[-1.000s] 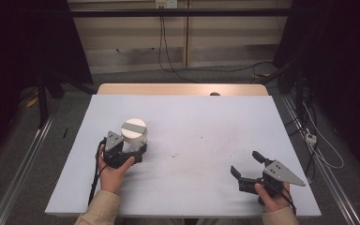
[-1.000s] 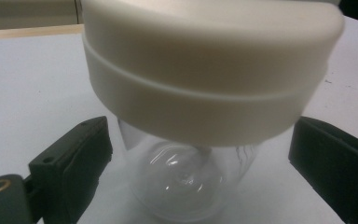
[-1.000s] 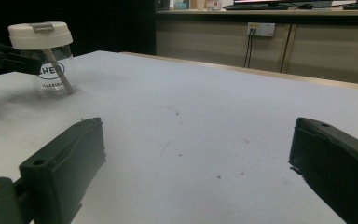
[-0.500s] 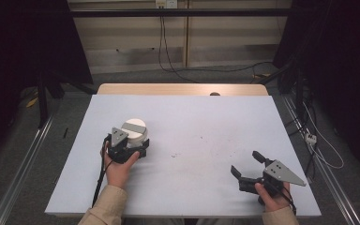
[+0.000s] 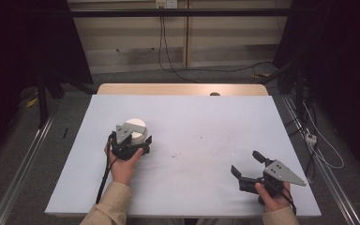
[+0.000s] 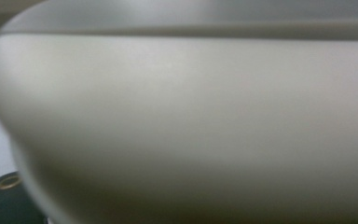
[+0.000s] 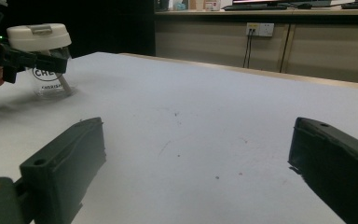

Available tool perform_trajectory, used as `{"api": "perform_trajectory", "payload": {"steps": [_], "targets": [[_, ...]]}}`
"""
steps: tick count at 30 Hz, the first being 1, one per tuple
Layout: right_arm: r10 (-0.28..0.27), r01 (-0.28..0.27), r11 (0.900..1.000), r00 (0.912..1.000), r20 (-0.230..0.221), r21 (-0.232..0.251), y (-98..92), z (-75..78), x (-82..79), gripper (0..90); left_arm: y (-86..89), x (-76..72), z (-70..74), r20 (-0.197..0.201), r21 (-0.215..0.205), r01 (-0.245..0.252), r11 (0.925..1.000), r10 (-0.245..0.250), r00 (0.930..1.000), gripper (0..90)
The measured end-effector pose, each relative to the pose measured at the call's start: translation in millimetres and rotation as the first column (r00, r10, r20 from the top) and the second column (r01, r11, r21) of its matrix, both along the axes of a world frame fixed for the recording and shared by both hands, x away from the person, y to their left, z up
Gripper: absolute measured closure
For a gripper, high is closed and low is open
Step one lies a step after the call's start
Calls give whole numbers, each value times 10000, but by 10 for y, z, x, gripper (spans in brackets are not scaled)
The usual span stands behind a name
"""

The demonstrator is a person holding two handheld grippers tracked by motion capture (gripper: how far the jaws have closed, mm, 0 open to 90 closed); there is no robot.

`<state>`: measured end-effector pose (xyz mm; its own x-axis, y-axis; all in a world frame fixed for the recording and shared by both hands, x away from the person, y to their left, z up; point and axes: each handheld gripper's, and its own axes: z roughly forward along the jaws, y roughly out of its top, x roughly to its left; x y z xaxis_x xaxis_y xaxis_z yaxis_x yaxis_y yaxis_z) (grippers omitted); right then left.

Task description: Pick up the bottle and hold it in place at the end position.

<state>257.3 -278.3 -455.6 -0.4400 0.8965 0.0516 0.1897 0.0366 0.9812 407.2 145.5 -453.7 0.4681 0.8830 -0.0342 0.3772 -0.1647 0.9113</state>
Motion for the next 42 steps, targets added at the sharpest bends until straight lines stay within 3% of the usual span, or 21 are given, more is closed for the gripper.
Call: {"api": "perform_trajectory", "payload": {"steps": [5, 12, 26, 42], "targets": [[12, -12, 10000, 10000, 16, -8, 0, 1, 2, 29, 9, 7, 1, 76, 190, -46, 9998, 45, 10000, 141], [39, -39, 10000, 10000, 42, -9, 0, 4, 2, 29, 33, 7, 15, 67, 132, -6, 9999, 5, 10000, 175], [57, -57, 10000, 10000, 74, 21, -9, 11, -8, 30, 113, -56, 73, -58, 406, 316, 9987, -314, 9995, 167], [82, -82, 10000, 9999, 83, 29, -2, 16, -9, 30, 124, -32, 84, -99, 573, 850, 9947, -846, 9964, 184]]}}
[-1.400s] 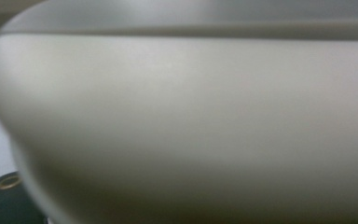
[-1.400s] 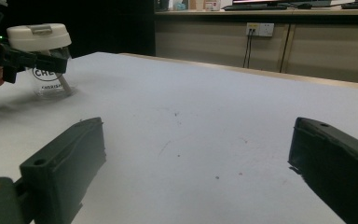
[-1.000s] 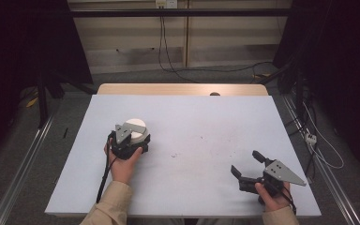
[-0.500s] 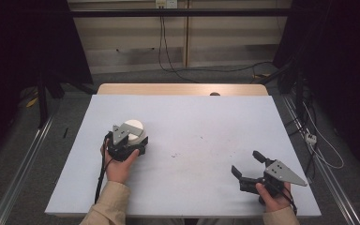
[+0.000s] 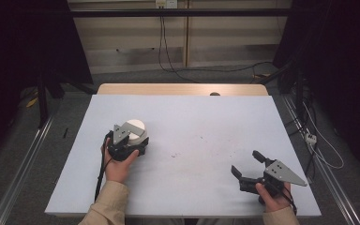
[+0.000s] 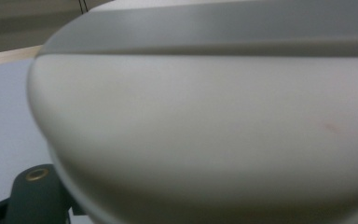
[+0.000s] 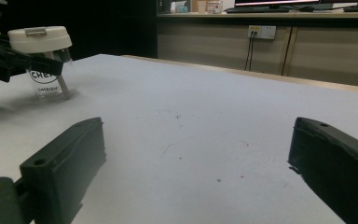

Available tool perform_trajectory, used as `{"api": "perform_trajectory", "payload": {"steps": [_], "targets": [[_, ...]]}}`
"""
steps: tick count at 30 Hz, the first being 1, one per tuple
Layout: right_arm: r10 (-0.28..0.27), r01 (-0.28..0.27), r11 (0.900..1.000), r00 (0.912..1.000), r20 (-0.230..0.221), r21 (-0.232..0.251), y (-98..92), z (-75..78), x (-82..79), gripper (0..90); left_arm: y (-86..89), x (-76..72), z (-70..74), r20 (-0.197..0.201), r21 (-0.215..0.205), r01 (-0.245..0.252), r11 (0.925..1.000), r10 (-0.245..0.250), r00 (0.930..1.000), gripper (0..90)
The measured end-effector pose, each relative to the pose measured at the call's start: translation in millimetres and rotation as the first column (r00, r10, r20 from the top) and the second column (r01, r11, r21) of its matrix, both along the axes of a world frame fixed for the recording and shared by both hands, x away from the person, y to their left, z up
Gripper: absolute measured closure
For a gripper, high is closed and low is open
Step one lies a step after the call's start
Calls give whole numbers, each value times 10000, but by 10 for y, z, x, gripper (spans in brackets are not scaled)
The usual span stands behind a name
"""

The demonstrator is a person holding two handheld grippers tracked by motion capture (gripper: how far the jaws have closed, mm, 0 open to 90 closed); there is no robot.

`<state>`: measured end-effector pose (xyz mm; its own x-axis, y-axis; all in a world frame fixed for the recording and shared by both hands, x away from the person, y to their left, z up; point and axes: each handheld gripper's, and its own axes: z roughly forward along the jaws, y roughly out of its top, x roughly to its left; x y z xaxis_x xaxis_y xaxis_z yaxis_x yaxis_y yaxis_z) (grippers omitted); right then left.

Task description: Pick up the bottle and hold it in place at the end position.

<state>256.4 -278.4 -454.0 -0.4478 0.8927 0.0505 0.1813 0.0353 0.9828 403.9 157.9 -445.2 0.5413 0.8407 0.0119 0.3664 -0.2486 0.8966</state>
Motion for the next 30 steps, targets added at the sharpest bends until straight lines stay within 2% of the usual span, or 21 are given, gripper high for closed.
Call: {"api": "perform_trajectory", "payload": {"steps": [2, 4, 8, 11, 15, 16, 19, 23, 30], "targets": [[11, -11, 10000, 10000, 6, 6, 1, 1, 0, 30, -8, 7, 2, 28, -224, 62, 9997, -61, 10000, 184], [20, -20, 10000, 10000, 24, 8, 1, 2, 1, 30, -24, 15, 21, 108, -138, 180, 9997, -179, 9998, 184], [24, -24, 10000, 10000, 17, 1, 1, 1, 3, 30, -96, 34, 69, 256, -130, 805, 9967, -802, 9965, 185], [28, -28, 10000, 10000, 28, -10, 2, 2, 4, 30, -164, 37, 94, 304, -293, 1264, 9915, -1255, 9916, 185], [37, -37, 10000, 10000, 21, -23, 3, 1, 6, 30, -227, 43, 117, 401, -235, 1762, 9841, -1752, 9837, 184], [37, -37, 10000, 10000, 24, -24, 4, 0, 7, 30, -243, 40, 116, 365, -361, 1782, 9833, -1769, 9836, 185], [27, -27, 10000, 10000, 29, -22, 9, 1, 9, 30, -265, 60, 120, 334, -267, 1931, 9808, -1922, 9808, 185], [34, -34, 10000, 10000, 29, -3, 17, 2, 12, 30, -311, 97, 123, 291, -393, 2005, 9789, -1994, 9795, 185], [28, -28, 10000, 10000, 27, -27, 11, 0, 14, 30, -417, 185, 130, 248, -261, 2139, 9765, -2132, 9767, 185]]}}
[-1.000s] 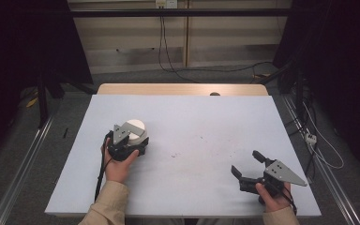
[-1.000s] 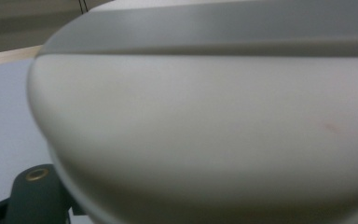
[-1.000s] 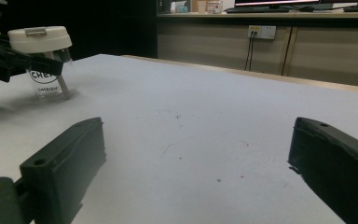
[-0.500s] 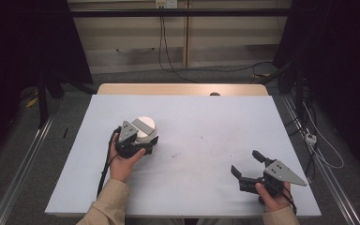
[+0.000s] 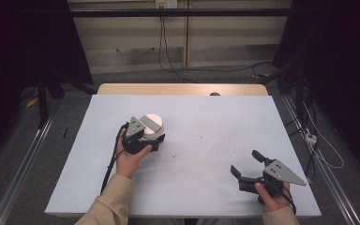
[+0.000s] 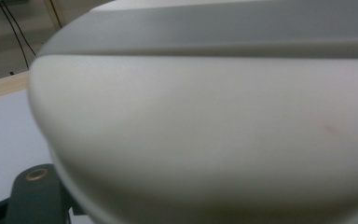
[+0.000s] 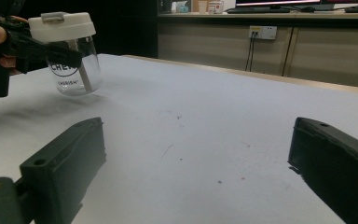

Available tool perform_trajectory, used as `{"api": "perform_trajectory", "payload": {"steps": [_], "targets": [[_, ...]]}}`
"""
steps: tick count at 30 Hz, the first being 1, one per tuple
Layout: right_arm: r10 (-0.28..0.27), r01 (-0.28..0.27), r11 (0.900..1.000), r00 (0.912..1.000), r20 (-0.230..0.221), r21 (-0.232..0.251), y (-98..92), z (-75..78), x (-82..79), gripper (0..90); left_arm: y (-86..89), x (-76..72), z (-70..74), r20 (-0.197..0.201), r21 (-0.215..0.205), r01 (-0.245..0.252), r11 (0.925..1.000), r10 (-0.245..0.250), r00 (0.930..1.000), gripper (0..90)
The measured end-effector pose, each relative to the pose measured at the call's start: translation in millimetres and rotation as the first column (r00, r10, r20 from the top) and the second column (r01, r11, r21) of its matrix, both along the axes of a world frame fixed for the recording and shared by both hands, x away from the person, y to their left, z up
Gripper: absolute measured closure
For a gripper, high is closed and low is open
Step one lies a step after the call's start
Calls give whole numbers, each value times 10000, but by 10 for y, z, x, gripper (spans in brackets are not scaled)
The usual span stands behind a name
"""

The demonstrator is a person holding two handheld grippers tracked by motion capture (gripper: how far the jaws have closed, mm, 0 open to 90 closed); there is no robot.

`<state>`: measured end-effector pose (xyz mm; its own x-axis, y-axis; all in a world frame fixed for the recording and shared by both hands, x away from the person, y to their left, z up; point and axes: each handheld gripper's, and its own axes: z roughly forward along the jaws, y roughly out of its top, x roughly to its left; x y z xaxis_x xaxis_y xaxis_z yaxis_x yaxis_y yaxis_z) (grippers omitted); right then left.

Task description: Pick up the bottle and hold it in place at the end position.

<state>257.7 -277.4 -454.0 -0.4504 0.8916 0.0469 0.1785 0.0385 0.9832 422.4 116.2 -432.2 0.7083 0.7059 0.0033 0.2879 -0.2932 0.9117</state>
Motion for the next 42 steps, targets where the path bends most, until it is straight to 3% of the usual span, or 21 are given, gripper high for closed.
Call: {"api": "perform_trajectory", "payload": {"steps": [13, 42], "targets": [[-4, 4, 10000, 10000, -16, -2, -4, -6, 8, 29, -139, 136, -9, -119, 6, 72, 10000, -72, 9999, 185], [-14, 14, 10000, 10000, -26, 26, -16, -14, 9, 30, -435, 243, -25, -207, 41, 510, 9987, -509, 9985, 185]]}}
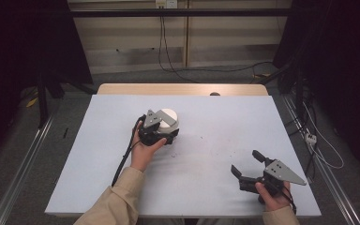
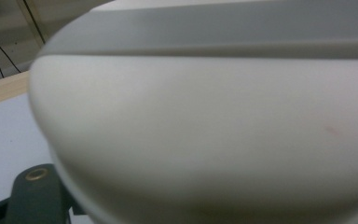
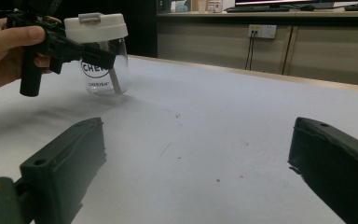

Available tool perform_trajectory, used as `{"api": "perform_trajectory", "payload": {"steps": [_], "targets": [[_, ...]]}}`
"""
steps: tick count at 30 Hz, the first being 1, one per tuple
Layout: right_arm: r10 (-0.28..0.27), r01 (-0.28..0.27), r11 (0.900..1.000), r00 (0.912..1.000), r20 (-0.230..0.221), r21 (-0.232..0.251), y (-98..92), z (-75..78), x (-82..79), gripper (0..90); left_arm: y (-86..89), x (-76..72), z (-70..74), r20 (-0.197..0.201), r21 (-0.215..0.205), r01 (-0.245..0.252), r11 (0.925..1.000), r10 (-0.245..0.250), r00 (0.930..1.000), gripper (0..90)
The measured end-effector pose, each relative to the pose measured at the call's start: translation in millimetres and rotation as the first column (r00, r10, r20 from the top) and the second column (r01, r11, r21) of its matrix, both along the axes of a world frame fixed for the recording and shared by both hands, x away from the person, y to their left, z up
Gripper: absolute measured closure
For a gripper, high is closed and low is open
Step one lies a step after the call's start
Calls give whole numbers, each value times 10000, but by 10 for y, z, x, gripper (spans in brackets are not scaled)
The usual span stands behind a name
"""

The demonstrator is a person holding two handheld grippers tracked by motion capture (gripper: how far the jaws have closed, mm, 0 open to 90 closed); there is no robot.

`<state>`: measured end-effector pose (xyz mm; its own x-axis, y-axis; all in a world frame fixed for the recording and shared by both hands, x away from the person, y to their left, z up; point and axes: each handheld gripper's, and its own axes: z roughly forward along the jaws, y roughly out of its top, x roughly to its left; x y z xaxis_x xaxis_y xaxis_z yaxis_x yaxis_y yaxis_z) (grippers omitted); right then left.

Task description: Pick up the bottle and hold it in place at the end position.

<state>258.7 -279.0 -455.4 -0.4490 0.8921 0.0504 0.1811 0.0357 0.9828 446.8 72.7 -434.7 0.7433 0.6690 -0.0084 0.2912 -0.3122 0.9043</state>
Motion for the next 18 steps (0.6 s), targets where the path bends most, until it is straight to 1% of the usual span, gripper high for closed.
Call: {"api": "perform_trajectory", "payload": {"steps": [5, 18], "targets": [[-9, 9, 10000, 10000, -6, 14, 3, 0, -1, 30, -32, 17, -11, -21, 63, 48, 10000, -48, 10000, 185], [2, -2, 10000, 10000, -28, 7, 3, -1, -2, 31, -131, 42, -44, -92, 15, 166, 9999, -166, 9998, 185]]}}
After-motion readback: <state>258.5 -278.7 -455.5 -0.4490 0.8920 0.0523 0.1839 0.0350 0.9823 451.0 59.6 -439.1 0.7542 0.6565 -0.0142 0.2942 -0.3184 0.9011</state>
